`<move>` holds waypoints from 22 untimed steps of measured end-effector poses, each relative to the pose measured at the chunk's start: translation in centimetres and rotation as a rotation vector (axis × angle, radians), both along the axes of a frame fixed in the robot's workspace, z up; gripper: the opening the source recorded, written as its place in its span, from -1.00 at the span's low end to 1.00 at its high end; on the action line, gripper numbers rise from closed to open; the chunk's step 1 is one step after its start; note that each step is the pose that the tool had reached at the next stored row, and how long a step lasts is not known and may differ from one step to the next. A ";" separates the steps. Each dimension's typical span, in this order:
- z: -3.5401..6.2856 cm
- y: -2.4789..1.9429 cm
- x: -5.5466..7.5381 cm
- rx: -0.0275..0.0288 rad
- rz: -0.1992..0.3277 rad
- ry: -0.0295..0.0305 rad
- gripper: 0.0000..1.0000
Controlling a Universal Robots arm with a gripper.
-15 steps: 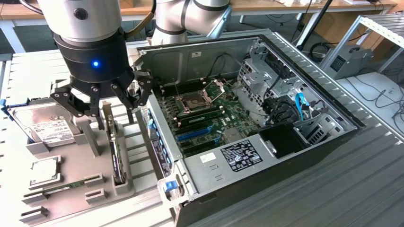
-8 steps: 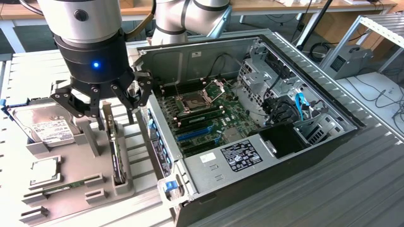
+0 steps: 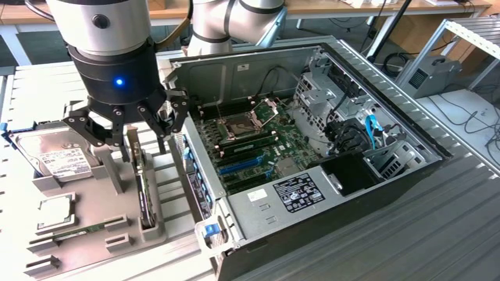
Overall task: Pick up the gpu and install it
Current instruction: 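Pick up the gpu and move the gpu toward the slot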
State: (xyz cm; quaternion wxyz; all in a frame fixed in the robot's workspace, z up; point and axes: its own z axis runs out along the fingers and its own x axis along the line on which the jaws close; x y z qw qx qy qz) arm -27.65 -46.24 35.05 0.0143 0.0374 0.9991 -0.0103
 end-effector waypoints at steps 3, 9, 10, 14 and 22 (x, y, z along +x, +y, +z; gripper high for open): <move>-0.07 0.00 0.0 0.0000 0.000 0.0001 0.08; -0.22 0.00 0.0 -0.0001 0.000 0.0001 0.08; -0.27 0.00 0.0 0.0000 0.000 0.0000 0.08; -0.38 0.00 0.0 0.0000 0.000 0.0000 0.08; -0.58 0.00 0.0 -0.0001 0.000 0.0001 0.08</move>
